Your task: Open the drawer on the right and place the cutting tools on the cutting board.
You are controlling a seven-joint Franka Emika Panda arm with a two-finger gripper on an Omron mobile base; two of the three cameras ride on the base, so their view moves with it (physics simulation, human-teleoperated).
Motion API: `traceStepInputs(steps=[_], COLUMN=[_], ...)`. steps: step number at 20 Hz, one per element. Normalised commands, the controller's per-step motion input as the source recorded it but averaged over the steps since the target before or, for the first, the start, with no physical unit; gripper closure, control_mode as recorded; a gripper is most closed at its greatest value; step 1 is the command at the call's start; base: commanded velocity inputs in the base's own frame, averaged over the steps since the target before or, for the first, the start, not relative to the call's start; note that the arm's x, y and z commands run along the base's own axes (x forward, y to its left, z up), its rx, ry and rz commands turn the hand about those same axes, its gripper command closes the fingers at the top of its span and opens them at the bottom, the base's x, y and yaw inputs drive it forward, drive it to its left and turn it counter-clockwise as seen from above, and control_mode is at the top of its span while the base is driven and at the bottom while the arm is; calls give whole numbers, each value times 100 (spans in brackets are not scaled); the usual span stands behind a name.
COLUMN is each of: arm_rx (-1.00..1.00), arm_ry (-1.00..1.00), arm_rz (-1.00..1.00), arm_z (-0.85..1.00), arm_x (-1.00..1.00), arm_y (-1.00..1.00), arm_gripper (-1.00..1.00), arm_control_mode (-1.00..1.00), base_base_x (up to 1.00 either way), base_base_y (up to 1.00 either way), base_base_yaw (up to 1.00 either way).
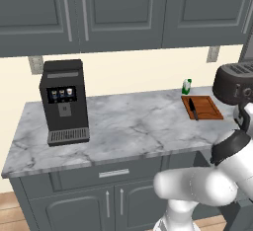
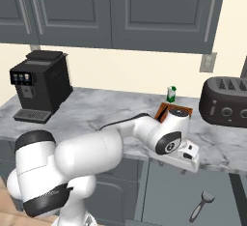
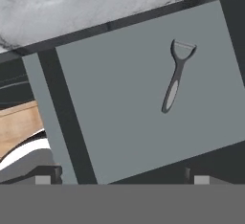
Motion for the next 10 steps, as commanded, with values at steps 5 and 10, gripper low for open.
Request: traceStepInputs(steps=[5,10], arm_rx=[1,0], arm_ry=[0,0], arm_rz=[-1,0], arm_z=[-12,-11], arm_x=[-4,-4], arm_y=[-42,-40], arm_gripper=[-100,-100], arm_control_mode=[-100,-100], base_base_x=[0,0], base_base_y=[0,0], base_base_yaw=[0,0])
